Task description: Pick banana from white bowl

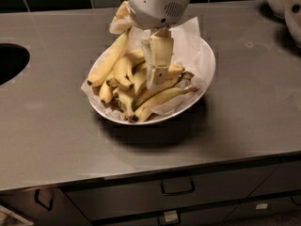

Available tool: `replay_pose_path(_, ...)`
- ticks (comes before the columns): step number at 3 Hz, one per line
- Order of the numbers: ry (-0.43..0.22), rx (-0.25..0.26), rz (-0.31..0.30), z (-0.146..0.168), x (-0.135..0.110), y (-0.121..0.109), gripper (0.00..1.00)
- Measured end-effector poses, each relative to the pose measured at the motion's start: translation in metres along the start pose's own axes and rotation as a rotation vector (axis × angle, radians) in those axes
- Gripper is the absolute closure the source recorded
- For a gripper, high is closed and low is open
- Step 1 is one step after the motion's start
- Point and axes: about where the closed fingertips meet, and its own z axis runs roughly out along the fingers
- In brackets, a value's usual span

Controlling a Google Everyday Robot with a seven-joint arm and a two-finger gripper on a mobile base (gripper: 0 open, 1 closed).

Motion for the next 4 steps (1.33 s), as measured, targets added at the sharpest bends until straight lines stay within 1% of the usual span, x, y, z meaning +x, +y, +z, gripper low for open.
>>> replay_pose_path(1, -0.028, -0.031, 0.004, 0.01, 0.005, -0.003, 0.16)
replay_pose_path(2, -0.038, -0.046, -0.017, 0.013, 0.009, -0.016, 0.15)
replay_pose_path(3, -0.048, -0.028, -0.052, 0.007, 0.01, -0.035, 0.17)
replay_pose_path(4, -0.066, -0.023, -0.06, 0.009, 0.011, -0.047, 0.26)
